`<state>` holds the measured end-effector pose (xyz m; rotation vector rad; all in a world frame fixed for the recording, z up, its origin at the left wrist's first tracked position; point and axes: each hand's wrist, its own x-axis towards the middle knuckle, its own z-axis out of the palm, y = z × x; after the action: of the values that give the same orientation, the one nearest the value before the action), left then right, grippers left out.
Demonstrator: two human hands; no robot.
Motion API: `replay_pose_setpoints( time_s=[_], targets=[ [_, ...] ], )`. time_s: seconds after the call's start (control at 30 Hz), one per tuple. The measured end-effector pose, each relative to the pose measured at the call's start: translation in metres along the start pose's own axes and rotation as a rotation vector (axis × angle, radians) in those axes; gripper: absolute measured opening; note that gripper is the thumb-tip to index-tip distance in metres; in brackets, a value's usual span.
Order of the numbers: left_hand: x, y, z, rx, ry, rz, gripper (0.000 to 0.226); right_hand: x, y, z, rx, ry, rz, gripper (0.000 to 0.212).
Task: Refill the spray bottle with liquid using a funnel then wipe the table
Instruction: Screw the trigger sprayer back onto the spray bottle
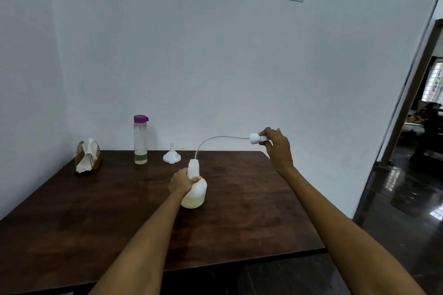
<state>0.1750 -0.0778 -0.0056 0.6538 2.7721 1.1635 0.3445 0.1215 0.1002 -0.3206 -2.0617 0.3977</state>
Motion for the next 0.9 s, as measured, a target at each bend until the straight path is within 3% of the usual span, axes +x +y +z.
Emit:
replay_pose_setpoints(
  time_s=[0.2, 0.5, 0.77, 0.9],
  targets=[
    [-0.001, 0.001, 0.001, 0.0, 0.019, -0.005, 0.052, 0.0, -0.005, 0.012, -0.073, -0.095, -0.111, 0.015],
    [-0.004, 0.001, 0.0, 0.026, 0.01, 0.023, 0.05, 0.022, -0.078, 0.047, -0.14, -0.532, -0.304, 0.012],
    [0.001, -0.007, 0.001, -0.018, 0.01, 0.059, 0.045, 0.036, -0.132, 0.102, -0.412, -0.918, -0.281, 0.025],
    [0.003, -0.01, 0.005, -0.042, 0.012, 0.069, 0.047, 0.038, -0.127, 0.129, -0.447, -0.991, -0.221, 0.022]
  ],
)
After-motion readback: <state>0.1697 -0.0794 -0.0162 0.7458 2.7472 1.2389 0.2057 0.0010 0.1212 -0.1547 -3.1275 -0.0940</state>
